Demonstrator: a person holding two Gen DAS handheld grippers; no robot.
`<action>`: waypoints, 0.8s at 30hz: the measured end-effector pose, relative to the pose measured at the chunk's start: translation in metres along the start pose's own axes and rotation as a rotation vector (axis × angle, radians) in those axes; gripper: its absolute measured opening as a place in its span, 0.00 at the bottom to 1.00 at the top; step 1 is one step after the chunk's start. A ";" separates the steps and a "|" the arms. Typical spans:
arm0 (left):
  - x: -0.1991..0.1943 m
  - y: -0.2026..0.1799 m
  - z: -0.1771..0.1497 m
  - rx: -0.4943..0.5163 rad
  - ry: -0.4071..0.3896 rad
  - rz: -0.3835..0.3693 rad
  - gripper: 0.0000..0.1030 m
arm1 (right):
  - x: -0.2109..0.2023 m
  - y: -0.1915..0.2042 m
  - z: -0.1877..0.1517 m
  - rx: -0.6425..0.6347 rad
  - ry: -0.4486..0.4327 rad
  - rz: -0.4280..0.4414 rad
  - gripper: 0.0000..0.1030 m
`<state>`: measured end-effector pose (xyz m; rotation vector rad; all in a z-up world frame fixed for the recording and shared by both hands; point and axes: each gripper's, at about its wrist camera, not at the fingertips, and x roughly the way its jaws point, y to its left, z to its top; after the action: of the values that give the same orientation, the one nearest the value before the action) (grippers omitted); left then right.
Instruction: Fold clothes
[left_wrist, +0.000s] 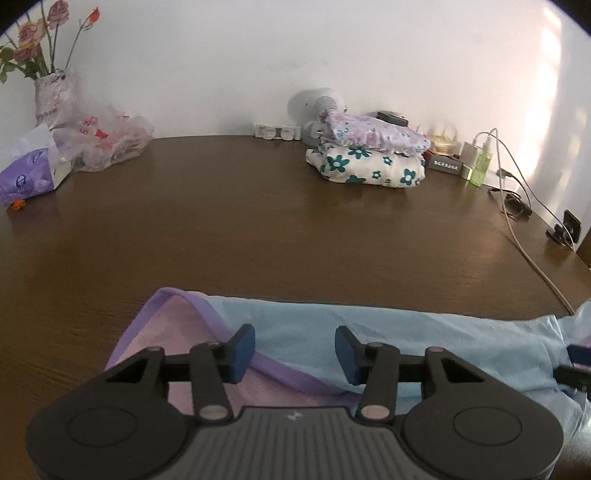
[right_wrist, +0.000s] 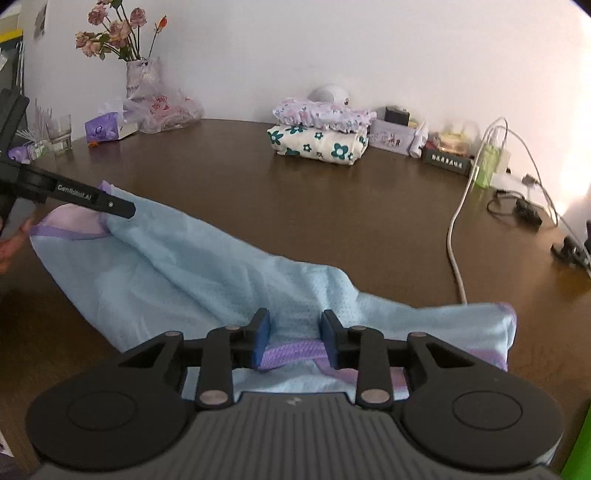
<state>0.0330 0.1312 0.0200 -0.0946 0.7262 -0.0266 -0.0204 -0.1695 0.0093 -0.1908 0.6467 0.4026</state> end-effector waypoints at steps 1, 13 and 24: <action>0.001 0.001 0.000 -0.003 -0.001 0.004 0.46 | -0.001 0.001 -0.001 -0.003 0.000 -0.005 0.33; 0.019 0.044 0.013 -0.149 -0.060 0.048 0.16 | -0.001 0.009 -0.004 -0.033 -0.031 -0.004 0.37; 0.021 0.034 0.007 -0.065 -0.099 0.126 0.18 | -0.054 -0.025 -0.032 0.139 -0.023 -0.073 0.41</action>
<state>0.0525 0.1647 0.0080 -0.1112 0.6328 0.1208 -0.0661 -0.2182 0.0191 -0.0772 0.6410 0.2880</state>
